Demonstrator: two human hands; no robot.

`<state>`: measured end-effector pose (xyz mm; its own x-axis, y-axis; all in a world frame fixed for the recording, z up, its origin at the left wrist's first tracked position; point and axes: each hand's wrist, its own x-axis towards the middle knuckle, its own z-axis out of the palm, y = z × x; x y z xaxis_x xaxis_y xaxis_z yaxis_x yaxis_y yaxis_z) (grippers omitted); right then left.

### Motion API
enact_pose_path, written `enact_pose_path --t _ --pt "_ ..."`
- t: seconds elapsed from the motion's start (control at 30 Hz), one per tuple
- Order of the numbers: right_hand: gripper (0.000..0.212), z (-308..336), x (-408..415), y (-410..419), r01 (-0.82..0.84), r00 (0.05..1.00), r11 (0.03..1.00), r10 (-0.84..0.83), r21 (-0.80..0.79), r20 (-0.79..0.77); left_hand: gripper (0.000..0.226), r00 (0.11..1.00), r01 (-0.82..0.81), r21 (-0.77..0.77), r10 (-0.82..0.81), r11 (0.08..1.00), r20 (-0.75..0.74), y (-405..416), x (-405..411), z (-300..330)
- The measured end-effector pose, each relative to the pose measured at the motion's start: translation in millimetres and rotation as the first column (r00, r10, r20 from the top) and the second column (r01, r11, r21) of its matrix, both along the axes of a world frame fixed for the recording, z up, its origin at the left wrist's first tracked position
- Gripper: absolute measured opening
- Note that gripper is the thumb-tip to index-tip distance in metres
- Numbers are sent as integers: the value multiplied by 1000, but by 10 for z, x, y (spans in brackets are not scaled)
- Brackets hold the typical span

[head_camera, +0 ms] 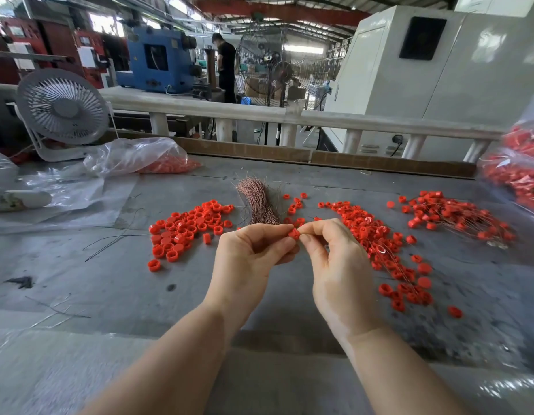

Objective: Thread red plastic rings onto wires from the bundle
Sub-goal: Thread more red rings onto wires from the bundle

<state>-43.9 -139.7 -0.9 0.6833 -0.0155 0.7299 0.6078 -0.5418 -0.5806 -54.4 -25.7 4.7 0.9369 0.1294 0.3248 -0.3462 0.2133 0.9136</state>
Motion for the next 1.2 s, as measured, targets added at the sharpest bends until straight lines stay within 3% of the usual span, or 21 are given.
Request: enact_pose_path --t 0.27,0.5,0.73,1.0,1.2 --pt "8 -5 -9 18 1 1000 1000 -1 -5 -4 29 994 -96 98 90 991 62 -25 -3 -11" --pt "14 34 -2 -13 -128 987 989 134 72 -84 18 995 70 -111 -78 991 -68 28 42 -21" --pt "22 81 -7 -29 -182 968 962 211 203 -133 18 991 108 -121 -116 987 -59 28 38 -18" --pt "18 59 -6 -34 -130 980 977 152 171 -125 22 999 15 43 -17 999 48 12 6 9" --pt "26 40 -15 -20 -102 977 981 130 166 -167 27 992 -63 124 49 990 114 -19 -6 12"
